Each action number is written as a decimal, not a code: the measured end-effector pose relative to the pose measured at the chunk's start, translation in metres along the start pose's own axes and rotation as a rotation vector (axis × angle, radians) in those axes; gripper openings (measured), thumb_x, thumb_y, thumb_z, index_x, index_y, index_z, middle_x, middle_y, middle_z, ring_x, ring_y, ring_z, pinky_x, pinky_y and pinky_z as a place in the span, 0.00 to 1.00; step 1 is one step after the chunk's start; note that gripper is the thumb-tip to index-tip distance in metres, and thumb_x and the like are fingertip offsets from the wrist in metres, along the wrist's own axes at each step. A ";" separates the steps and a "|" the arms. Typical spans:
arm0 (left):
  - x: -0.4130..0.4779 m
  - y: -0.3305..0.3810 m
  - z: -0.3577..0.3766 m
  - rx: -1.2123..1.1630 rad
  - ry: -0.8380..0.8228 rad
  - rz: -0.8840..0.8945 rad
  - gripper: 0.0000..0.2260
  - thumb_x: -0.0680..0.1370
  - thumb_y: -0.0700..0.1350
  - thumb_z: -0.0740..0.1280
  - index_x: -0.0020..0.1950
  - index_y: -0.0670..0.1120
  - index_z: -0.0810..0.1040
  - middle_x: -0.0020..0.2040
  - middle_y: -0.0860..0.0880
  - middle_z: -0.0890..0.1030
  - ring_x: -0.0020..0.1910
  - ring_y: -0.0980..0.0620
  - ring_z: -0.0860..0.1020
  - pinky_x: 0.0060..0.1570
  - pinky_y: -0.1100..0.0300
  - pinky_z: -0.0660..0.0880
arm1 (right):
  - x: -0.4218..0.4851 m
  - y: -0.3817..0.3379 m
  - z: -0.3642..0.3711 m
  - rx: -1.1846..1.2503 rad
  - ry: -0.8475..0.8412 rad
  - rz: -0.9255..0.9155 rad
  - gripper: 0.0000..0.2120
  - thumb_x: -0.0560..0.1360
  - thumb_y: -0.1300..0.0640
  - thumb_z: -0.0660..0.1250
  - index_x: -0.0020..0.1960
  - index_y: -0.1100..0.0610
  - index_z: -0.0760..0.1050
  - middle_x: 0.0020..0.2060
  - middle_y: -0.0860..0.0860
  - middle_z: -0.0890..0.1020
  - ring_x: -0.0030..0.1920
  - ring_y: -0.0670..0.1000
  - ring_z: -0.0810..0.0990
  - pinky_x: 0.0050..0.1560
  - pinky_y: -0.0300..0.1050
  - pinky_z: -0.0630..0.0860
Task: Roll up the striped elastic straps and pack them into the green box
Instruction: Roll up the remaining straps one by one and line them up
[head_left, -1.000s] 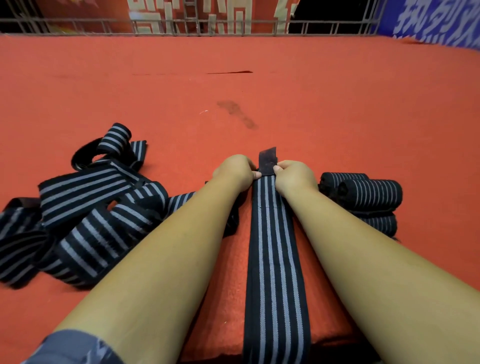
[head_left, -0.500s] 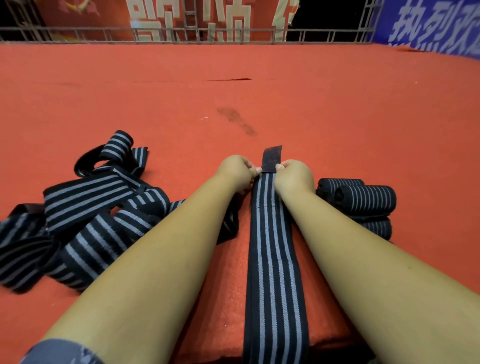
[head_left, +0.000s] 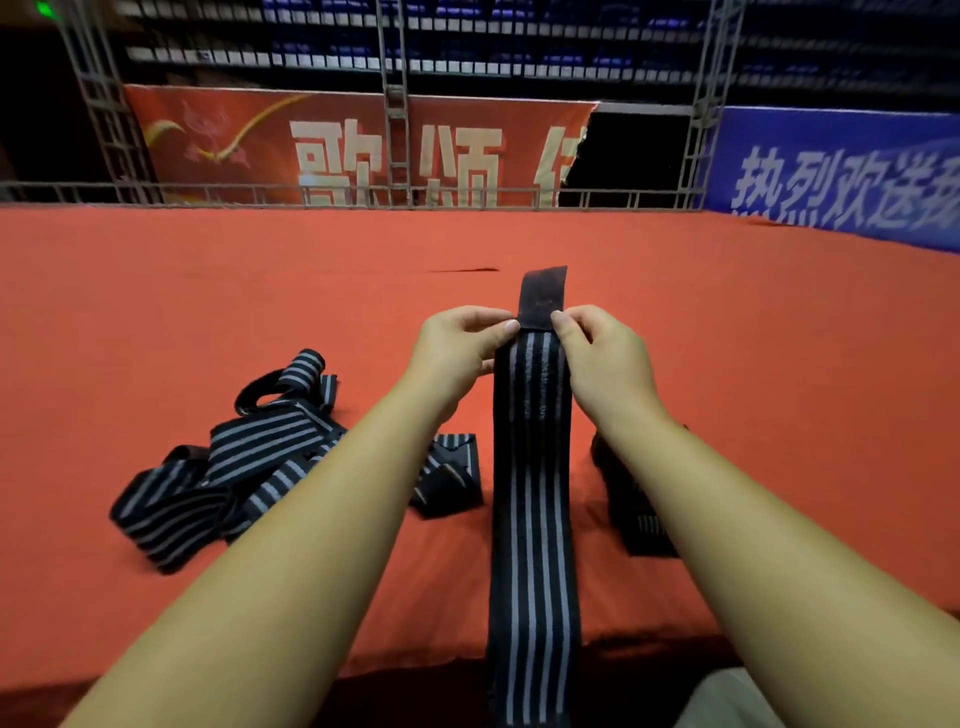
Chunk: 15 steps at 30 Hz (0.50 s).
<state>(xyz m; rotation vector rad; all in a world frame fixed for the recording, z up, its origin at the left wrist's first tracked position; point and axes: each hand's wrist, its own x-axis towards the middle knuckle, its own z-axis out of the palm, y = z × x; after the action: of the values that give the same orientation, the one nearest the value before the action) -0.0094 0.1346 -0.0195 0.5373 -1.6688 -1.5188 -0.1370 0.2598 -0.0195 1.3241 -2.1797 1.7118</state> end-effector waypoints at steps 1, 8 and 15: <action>-0.009 0.013 0.001 -0.012 0.009 0.024 0.03 0.82 0.40 0.75 0.55 0.43 0.87 0.52 0.43 0.88 0.50 0.49 0.86 0.50 0.52 0.84 | -0.004 -0.012 -0.008 0.033 0.015 -0.025 0.10 0.86 0.48 0.65 0.49 0.47 0.82 0.42 0.40 0.85 0.43 0.37 0.80 0.39 0.29 0.69; -0.075 0.095 0.006 -0.164 0.012 0.174 0.08 0.81 0.38 0.75 0.59 0.37 0.86 0.52 0.38 0.89 0.52 0.42 0.88 0.54 0.51 0.85 | -0.036 -0.083 -0.046 0.276 0.073 -0.129 0.10 0.86 0.49 0.65 0.55 0.47 0.85 0.47 0.42 0.88 0.51 0.44 0.86 0.54 0.49 0.82; -0.120 0.149 0.011 -0.332 -0.032 0.228 0.11 0.80 0.34 0.74 0.62 0.37 0.84 0.55 0.39 0.89 0.56 0.43 0.88 0.56 0.54 0.85 | -0.057 -0.140 -0.072 0.529 0.127 -0.163 0.10 0.87 0.50 0.65 0.54 0.49 0.85 0.47 0.49 0.89 0.50 0.49 0.87 0.54 0.53 0.84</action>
<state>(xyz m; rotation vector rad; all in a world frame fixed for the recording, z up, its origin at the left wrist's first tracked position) 0.0826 0.2603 0.0917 0.1406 -1.4064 -1.5953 -0.0413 0.3505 0.0841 1.3879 -1.5562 2.3220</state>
